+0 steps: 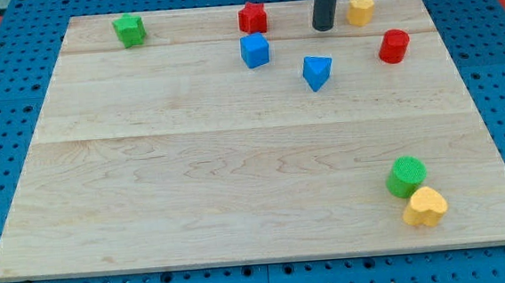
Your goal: Move the blue cube to the bottom right of the green star
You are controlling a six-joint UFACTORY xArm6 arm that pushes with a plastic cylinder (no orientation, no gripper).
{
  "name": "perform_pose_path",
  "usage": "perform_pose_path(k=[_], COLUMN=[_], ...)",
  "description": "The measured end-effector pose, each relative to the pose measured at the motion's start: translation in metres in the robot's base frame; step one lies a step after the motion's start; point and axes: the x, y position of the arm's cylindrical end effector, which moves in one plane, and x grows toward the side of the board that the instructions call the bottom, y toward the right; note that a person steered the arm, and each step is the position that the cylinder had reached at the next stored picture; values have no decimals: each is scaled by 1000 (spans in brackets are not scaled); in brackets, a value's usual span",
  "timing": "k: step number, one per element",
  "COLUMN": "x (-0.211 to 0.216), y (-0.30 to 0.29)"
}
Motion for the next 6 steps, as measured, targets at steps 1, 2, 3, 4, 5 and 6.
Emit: perform_pose_path(k=[1,2,3,4,5,6], x=[0,8,25,76,121,157], y=[-14,-50,-92,-137,-168,-176])
